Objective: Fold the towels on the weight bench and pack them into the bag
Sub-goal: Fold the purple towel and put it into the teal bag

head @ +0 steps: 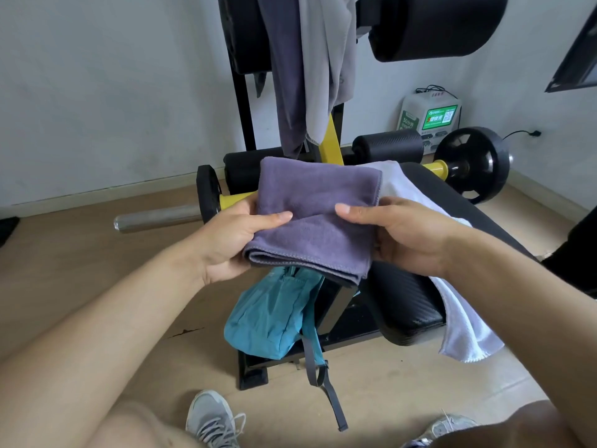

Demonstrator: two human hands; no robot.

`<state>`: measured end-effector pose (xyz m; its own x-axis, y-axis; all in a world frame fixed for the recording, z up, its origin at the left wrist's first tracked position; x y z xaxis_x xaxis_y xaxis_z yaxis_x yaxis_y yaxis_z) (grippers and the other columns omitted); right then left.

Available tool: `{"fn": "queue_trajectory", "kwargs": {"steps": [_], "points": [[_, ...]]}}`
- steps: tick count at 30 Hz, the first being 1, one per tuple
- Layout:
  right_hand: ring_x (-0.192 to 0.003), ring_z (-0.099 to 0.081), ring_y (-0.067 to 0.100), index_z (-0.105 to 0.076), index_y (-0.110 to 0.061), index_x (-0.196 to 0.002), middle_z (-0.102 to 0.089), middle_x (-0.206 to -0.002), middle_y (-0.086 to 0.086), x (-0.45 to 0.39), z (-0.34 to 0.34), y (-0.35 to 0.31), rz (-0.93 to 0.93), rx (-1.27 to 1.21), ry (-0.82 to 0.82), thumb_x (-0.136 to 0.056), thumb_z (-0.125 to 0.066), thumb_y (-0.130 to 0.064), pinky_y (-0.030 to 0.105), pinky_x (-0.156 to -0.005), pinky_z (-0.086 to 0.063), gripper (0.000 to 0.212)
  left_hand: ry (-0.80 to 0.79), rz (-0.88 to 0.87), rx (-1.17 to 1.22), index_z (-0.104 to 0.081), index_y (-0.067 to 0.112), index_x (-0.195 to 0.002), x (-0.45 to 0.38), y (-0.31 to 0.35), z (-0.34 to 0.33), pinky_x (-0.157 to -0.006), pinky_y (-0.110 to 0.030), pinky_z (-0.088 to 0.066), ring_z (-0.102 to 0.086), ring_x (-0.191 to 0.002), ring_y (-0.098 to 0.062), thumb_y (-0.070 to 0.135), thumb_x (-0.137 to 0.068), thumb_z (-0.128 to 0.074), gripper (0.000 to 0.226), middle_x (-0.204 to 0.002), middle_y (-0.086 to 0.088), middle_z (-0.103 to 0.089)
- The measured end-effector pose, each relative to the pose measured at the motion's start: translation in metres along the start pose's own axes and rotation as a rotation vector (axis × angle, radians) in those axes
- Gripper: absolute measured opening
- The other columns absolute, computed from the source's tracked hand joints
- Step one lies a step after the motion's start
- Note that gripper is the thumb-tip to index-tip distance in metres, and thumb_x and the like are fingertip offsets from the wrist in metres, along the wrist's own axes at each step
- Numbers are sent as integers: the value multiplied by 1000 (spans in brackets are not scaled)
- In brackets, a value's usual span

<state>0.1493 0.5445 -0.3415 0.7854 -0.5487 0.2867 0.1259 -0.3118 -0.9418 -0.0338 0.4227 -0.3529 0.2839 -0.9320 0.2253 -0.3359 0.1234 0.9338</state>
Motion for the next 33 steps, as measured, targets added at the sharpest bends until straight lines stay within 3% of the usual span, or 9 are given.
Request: {"fn": "queue_trajectory", "kwargs": {"steps": [8,11,14,16,20,24,27,29,33], "points": [[-110,-71,23,-72,-15,-115,-76,-114,7,-11,8,2,281,153,75,-90,-60,14,39,-98,-56,41,55,110,167,-60,10,-128,-4,-3,5,-71,-37,-63,-76,-93,-29,-1,-101,-42,35,-113,-19,-74],[-114,-68,13,-73,-9,-119,-76,-116,1,-7,9,-1,494,396,37,-89,-56,21,29,-99,-53,45,22,149,221,-55,5,-138,-6,-3,12,-84,-51,-62,-72,-104,-38,26,-101,-33,48,-128,-26,-65],[-112,-68,7,-76,-22,-109,-76,-110,-10,-4,8,-6,625,578,9,-84,-51,29,22,-96,-52,61,-50,186,148,-60,7,-137,-6,-5,13,-98,-52,-56,-66,-119,-37,54,-100,-45,62,-134,-22,-64],[-113,-65,1,-75,-29,-107,-73,-113,-13,-5,8,-6,635,681,27,-80,-47,32,16,-98,-49,72,-65,160,26,-60,6,-137,-6,-7,9,-92,-46,-60,-68,-115,-34,40,-100,-53,51,-134,-22,-64],[-120,-60,-3,-63,-25,-132,-68,-126,-14,-1,18,-9,459,660,-103,-85,-54,26,13,-98,-47,70,-2,45,-85,-62,11,-129,-8,-9,7,-67,-33,-60,-70,-88,-23,4,-99,-54,32,-117,-14,-69],[-127,-57,3,-52,-25,-143,-63,-137,-12,8,23,-6,318,601,-280,-85,-65,19,20,-100,-49,74,-19,-7,-123,-66,14,-122,-6,-7,1,-68,-30,-59,-70,-87,-19,-3,-96,-57,32,-110,-6,-73],[-123,-61,4,-76,-26,-112,-69,-129,-11,7,24,-12,432,534,-142,-87,-54,25,20,-99,-50,61,-17,-22,-109,-66,15,-120,-7,-8,-2,-67,-29,-59,-70,-89,-20,-2,-94,-59,32,-112,-8,-72],[-118,-66,9,-82,-23,-85,-72,-124,-6,8,30,-18,429,448,-77,-84,-43,32,24,-97,-54,67,-27,-21,-80,-67,16,-119,-7,-10,-5,-67,-30,-60,-70,-90,-21,-2,-92,-62,33,-116,-9,-70],[-112,-70,22,-80,-12,-71,-73,-121,3,8,44,-21,370,385,-88,-76,-24,37,28,-90,-57,75,-10,-84,-156,-63,22,-126,-8,-23,-21,-80,-31,-60,-69,-105,-19,-2,-91,-67,43,-129,-4,-68]]}}
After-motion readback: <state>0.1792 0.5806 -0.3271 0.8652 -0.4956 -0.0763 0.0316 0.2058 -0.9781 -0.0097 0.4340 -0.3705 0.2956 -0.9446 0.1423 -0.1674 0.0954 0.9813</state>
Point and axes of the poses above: each hand's wrist, its own x-axis away from the middle knuckle, its own z-axis out of the back of the hand, y = z × x, the point moved 3 cm from there along -x, towards the middle knuckle
